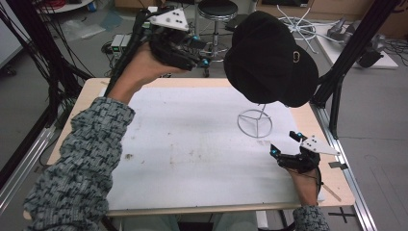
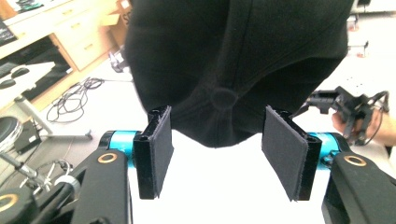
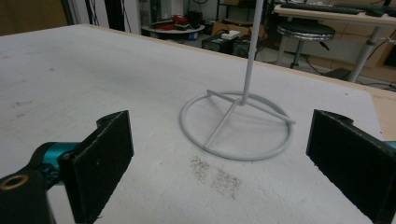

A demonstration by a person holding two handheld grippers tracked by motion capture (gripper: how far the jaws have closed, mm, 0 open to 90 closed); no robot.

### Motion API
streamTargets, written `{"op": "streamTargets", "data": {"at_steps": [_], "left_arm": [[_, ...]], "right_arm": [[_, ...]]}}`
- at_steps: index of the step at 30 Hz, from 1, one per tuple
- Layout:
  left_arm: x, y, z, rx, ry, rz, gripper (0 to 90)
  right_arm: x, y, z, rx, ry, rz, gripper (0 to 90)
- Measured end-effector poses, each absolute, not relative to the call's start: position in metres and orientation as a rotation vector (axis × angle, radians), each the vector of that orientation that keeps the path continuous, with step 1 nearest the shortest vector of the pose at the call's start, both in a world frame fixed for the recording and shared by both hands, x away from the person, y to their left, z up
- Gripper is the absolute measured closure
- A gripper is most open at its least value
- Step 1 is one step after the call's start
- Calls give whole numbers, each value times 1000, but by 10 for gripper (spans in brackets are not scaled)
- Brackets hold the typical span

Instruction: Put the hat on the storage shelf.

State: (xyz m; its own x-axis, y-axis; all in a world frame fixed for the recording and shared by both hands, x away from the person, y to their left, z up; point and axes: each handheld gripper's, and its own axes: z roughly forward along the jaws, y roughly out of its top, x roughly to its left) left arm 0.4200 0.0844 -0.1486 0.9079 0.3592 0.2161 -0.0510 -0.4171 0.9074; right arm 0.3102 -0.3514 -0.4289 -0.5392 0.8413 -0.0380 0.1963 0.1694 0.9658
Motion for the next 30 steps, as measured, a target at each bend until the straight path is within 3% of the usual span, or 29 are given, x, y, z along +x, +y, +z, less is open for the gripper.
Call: {"op": "streamTargets", "data": {"at_steps": [14, 21, 30], "left_arm": [[367, 203, -181, 1843, 474, 622, 294], [332, 236, -205, 1783, 531, 705, 290], [317, 260, -251, 1744, 644, 746, 282]], "right_arm": [[317, -336, -426, 953, 1858, 1362, 65], [316, -336, -426, 947, 1861, 1352, 64], [314, -335, -425, 954, 1854, 1358, 64]]}}
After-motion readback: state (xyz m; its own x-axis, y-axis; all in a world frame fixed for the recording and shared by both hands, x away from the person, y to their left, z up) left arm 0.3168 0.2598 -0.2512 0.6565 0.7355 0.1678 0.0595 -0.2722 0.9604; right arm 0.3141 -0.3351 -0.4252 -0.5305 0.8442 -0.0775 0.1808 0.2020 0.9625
